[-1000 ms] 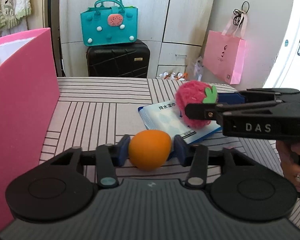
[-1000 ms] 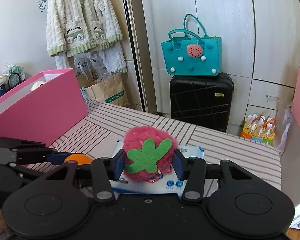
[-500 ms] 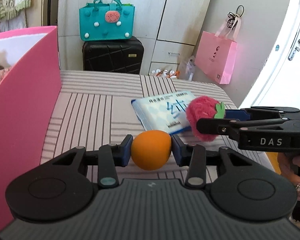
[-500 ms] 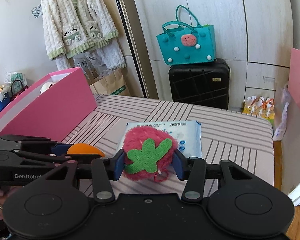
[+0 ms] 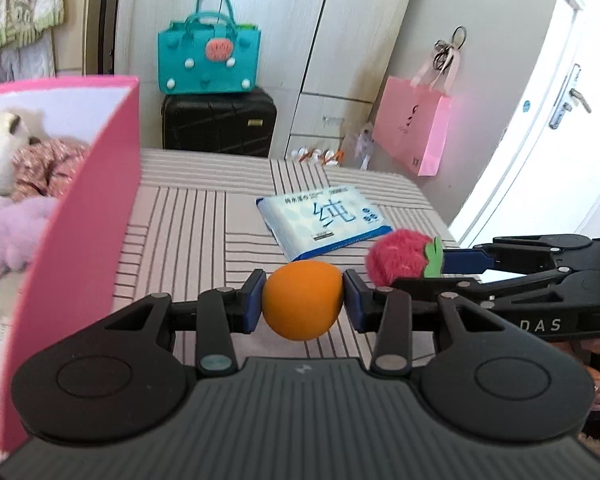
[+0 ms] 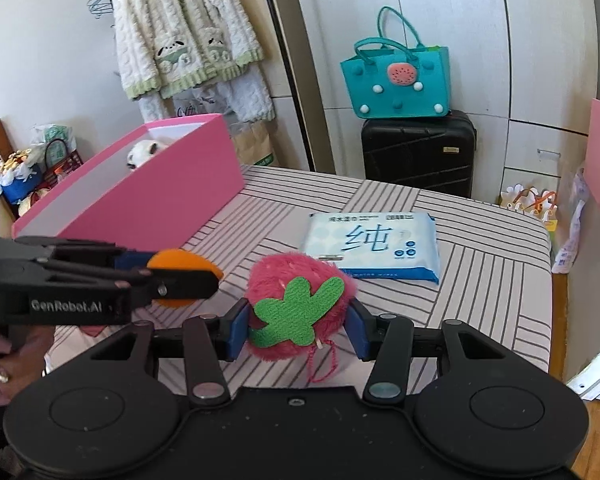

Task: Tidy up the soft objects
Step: 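Lift the puff and orange sponge and carry both toward the pink box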

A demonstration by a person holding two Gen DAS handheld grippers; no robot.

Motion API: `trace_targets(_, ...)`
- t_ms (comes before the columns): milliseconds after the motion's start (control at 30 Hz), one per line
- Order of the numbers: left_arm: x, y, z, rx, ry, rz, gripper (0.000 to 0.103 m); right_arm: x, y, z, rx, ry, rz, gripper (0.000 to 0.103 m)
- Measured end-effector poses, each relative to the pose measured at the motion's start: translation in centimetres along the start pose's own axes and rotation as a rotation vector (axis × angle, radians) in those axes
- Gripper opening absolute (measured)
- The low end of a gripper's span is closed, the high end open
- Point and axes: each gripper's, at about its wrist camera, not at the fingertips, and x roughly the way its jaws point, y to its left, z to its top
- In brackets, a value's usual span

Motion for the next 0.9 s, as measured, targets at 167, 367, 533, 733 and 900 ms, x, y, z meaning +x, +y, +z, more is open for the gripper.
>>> trace_targets(167, -2.1, 0.3, 0.2, 0.017, 0.012, -0.051, 0.040, -1.6, 1.6, 0.1, -0.005, 0.005, 0.015, 0.055)
trace_targets(367, -4.0, 0.8, -0.3, 0.051, 0.084, -0.095, 0.040, -3.0, 3.7, 0.3, -0.027, 0.012, 0.014, 0.056)
trace_targets(533, -5.7, 1.1, -1.3, 0.109, 0.105, -0.072, 0.040, -4.2, 6.1, 0.2, -0.066, -0.010, 0.017, 0.056)
trace_targets(733, -8.3, 1.6, -1.8, 0.146, 0.094, -0.058, 0.041, -5.2, 8.9, 0.1, -0.105, -0.018, 0.050, 0.056)
trace_targets(900, -10.8, 2.4, -2.0, 0.146, 0.102, -0.083, 0.041, -6.4, 11.0, 0.3, -0.113, -0.056, 0.055, 0.056)
